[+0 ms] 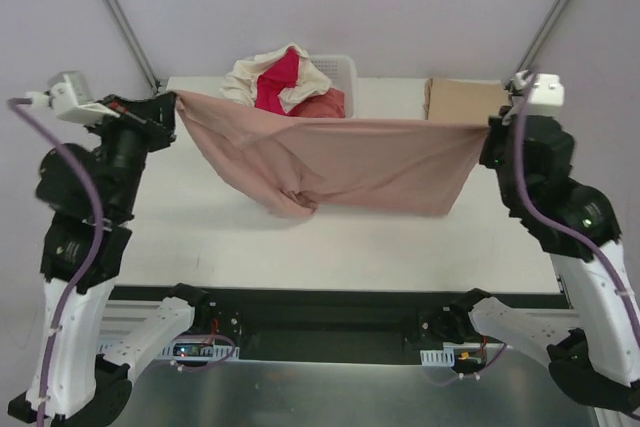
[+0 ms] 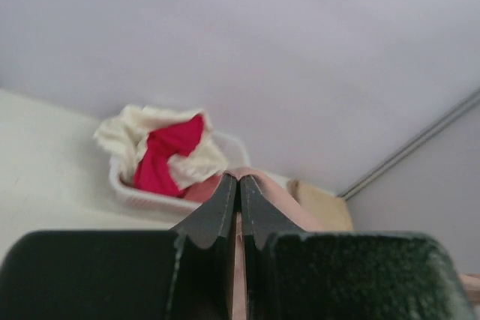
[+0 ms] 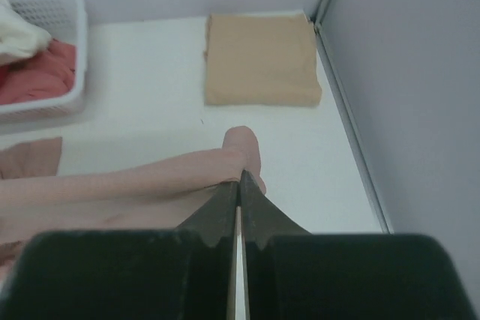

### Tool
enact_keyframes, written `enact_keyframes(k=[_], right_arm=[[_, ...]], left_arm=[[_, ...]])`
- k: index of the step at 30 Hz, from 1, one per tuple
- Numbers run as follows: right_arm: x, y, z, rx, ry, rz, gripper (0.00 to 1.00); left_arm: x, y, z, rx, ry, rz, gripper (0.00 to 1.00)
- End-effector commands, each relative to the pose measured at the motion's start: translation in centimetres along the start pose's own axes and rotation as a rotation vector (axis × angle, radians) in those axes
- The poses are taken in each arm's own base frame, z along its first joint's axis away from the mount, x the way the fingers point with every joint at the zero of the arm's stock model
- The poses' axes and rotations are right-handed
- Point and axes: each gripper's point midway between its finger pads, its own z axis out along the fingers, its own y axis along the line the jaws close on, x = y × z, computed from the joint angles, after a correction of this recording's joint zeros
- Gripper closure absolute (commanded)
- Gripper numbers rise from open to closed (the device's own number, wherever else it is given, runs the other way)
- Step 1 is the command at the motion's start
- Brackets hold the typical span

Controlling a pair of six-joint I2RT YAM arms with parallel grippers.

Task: Fold and stack the t-shirts
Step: Flatten the tshirt out

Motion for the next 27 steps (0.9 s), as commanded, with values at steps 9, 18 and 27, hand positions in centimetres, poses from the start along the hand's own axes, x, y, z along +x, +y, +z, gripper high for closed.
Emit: enact_keyframes(k=[9, 18, 27], right_arm=[[-13.8, -3.6, -18.8, -0.581, -0.589, 0.122, 0.99], [-16.5, -5.1, -23.4, -0.661, -0.722, 0.112, 0.99], [-15.5, -4.5, -7.2, -0.045, -0.409, -0.063, 1.0]], left_arm=[[-16.2, -13.7, -17.8, 0.709, -0.327, 0.043, 1.0], [-21.0, -16.0, -21.7, 0.804, -0.45, 0.062, 1.0], [-17.6, -11.1, -2.6, 0.295, -0.356, 0.155, 1.0]])
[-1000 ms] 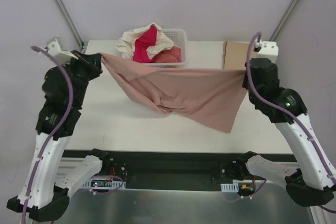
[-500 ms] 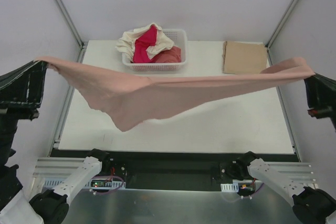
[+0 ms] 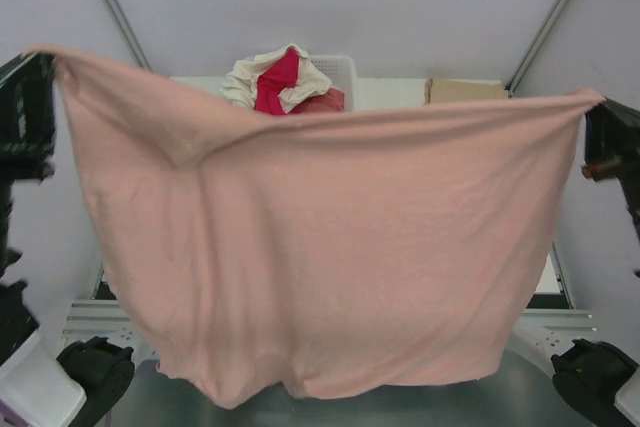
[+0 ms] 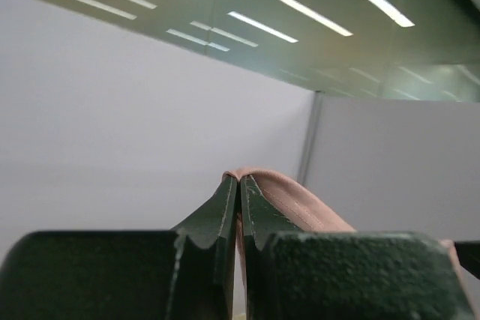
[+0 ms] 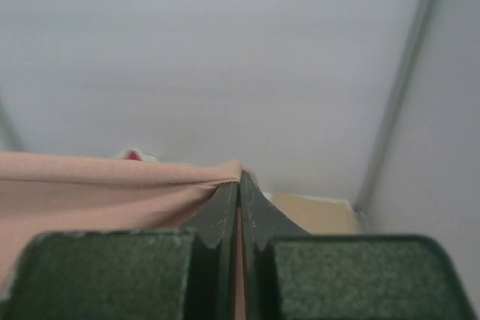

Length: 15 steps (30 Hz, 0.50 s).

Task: Fold and stack the t-shirts
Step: Flatten the tshirt out

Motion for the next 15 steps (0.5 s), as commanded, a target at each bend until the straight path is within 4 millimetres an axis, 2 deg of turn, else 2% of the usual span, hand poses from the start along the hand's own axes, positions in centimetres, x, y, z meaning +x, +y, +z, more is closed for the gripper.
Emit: enact_keyframes(k=[1, 2, 3, 4, 5, 6, 7, 8, 9, 10, 11, 12, 13, 15], right_arm=[[8.4, -5.0, 8.4, 0.466, 0.273, -0.277, 0.99], [10.1, -5.2, 9.4, 0.501, 0.311, -0.316, 0.99], [12.3, -5.3, 10.4, 0.521, 0.361, -0.35, 0.99], [17.0, -5.6, 11.9, 0.545, 0.453, -0.347, 0.97], [20.1, -5.7, 12.5, 0.543, 0.515, -0.341, 0.96], [24.1, -6.2, 13.5, 0.538, 0.6, -0.335, 0.94], [29.8, -4.8, 13.8, 0.439, 0.709, -0.285, 0.93], [32.7, -4.6, 14.0, 0.422, 0.763, -0.246, 0.91], [37.2, -4.5, 14.4, 0.389, 0.863, -0.209, 0.88], [40.7, -4.4, 13.9, 0.374, 0.943, -0.193, 0.82], [42.7, -4.4, 14.0, 0.379, 0.989, -0.159, 0.74], [46.2, -4.5, 13.8, 0.37, 1.081, -0.153, 0.63], [47.7, -4.6, 13.2, 0.37, 1.144, -0.162, 0.37], [48.9, -5.2, 13.1, 0.412, 1.197, -0.187, 0.2]], left_arm=[[13.7, 13.3, 6.4, -0.406, 0.239, 0.143, 1.0], [17.5, 15.8, 6.9, -0.46, 0.318, 0.18, 1.0], [20.2, 17.6, 6.8, -0.502, 0.374, 0.205, 1.0], [24.4, 20.3, 5.7, -0.579, 0.47, 0.24, 1.0], [28.6, 22.5, 5.0, -0.623, 0.561, 0.26, 1.0], [31.4, 24.1, 3.8, -0.664, 0.626, 0.275, 0.97], [37.0, 26.8, 1.2, -0.722, 0.757, 0.297, 0.95], [39.7, 28.2, -0.3, -0.751, 0.82, 0.301, 0.92], [42.3, 29.4, -1.9, -0.773, 0.884, 0.307, 0.89], [46.9, 31.6, -5.0, -0.827, 1.006, 0.317, 0.74], [49.0, 32.3, -6.4, -0.848, 1.063, 0.309, 0.58], [50.8, 32.8, -7.7, -0.857, 1.116, 0.305, 0.31], [53.2, 33.4, -9.2, -0.872, 1.182, 0.29, 0.02], [54.6, 33.2, -10.5, -0.887, 1.23, 0.248, 0.01]])
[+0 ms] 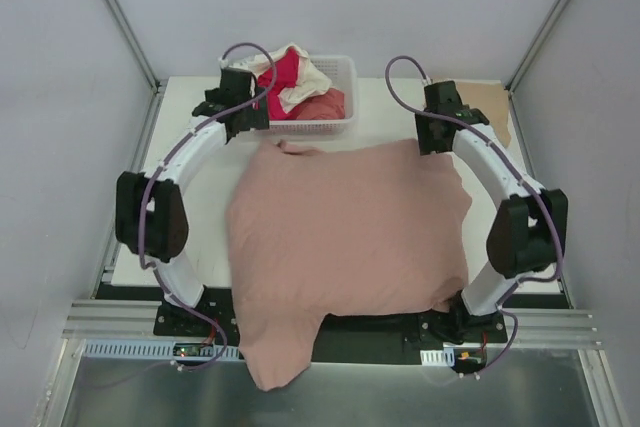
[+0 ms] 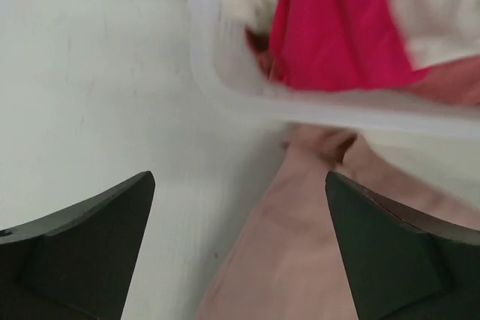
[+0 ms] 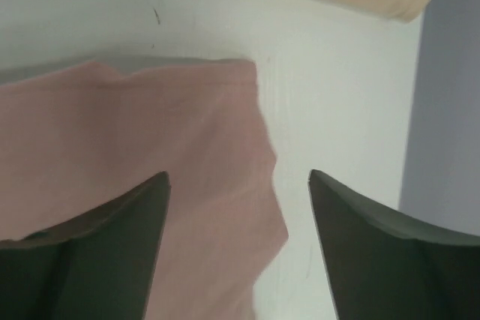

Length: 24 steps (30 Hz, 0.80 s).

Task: Fold and stack the t-shirts
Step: Flatten the tshirt out

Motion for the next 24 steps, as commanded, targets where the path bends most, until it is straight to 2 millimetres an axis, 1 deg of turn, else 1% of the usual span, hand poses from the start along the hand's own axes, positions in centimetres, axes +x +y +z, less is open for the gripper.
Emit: enact_keyframes(k=[1, 2, 3, 4, 5, 6, 7, 8, 9, 10, 11, 12, 14, 15, 16, 18, 19, 20, 21, 22, 23, 24], right_arm=[[-0.8, 0.4, 0.3, -0.02, 0.025, 0.086, 0.05], [-0.6, 0.4, 0.3, -0.017, 0.026, 0.087, 0.01], [-0.7, 0.1, -0.2, -0.01, 0.013, 0.102, 0.03], [-0.6, 0.1, -0.4, -0.013, 0.007, 0.114, 0.03], [-0.5, 0.2, -0.6, -0.024, 0.0, 0.125, 0.03], [0.2, 0.6, -0.9, -0.053, 0.002, 0.142, 0.03], [0.6, 1.0, -1.1, -0.076, 0.006, 0.149, 0.03], [0.8, 1.2, -1.5, -0.096, 0.003, 0.155, 0.03], [2.1, 2.0, -1.3, -0.131, 0.033, 0.156, 0.03], [2.7, 2.3, -1.3, -0.144, 0.045, 0.157, 0.03], [3.3, 2.4, -1.4, -0.148, 0.056, 0.164, 0.03], [4.4, 2.7, -1.1, -0.148, 0.083, 0.165, 0.03], [5.5, 3.0, -0.9, -0.153, 0.107, 0.169, 0.03], [6.1, 3.5, -0.8, -0.171, 0.129, 0.169, 0.03], [7.3, 3.9, -0.6, -0.183, 0.157, 0.172, 0.03], [8.3, 4.7, -0.5, -0.215, 0.182, 0.185, 0.03], [9.3, 5.0, -0.3, -0.212, 0.205, 0.198, 0.03], [10.0, 5.1, -0.1, -0.209, 0.222, 0.201, 0.03], [10.3, 5.2, 0.1, -0.2, 0.231, 0.207, 0.03], [10.6, 5.1, 0.4, -0.193, 0.245, 0.212, 0.03], [11.3, 5.4, 0.8, -0.195, 0.275, 0.213, 0.03], [11.4, 5.5, 1.1, -0.197, 0.286, 0.215, 0.03]], left_arm=[[-1.2, 1.0, -1.3, -0.039, -0.027, -0.062, 0.01], [-0.9, 1.0, -1.3, -0.039, -0.021, -0.083, 0.01], [-0.8, 0.9, -1.6, -0.032, -0.021, -0.099, 0.01], [-0.5, 0.9, -2.2, -0.021, -0.021, -0.114, 0.01], [0.0, 0.3, -2.6, 0.01, -0.008, -0.138, 0.01], [0.5, 0.1, -2.9, 0.028, 0.002, -0.149, 0.01], [1.6, 0.1, -3.5, 0.046, 0.02, -0.158, 0.01], [2.4, -0.1, -3.8, 0.062, 0.036, -0.181, 0.01], [4.3, -0.5, -3.9, 0.092, 0.081, -0.188, 0.01], [4.8, -0.7, -4.6, 0.113, 0.089, -0.207, 0.01], [5.6, -0.8, -4.8, 0.125, 0.106, -0.217, 0.01], [7.3, -0.9, -5.2, 0.145, 0.14, -0.223, 0.01], [9.0, -1.3, -5.8, 0.17, 0.18, -0.259, 0.01], [10.4, -1.6, -6.3, 0.197, 0.213, -0.274, 0.01], [11.3, -1.9, -6.6, 0.211, 0.235, -0.296, 0.01], [13.1, -1.9, -7.1, 0.212, 0.261, -0.304, 0.01], [13.9, -3.0, -7.7, 0.25, 0.28, -0.305, 0.01], [14.3, -3.5, -7.9, 0.264, 0.285, -0.304, 0.01], [15.2, -4.1, -8.0, 0.28, 0.302, -0.292, 0.01], [15.4, -5.2, -8.1, 0.308, 0.3, -0.274, 0.01], [15.9, -5.8, -7.7, 0.309, 0.32, -0.264, 0.01], [16.3, -6.3, -7.4, 0.317, 0.336, -0.258, 0.01]])
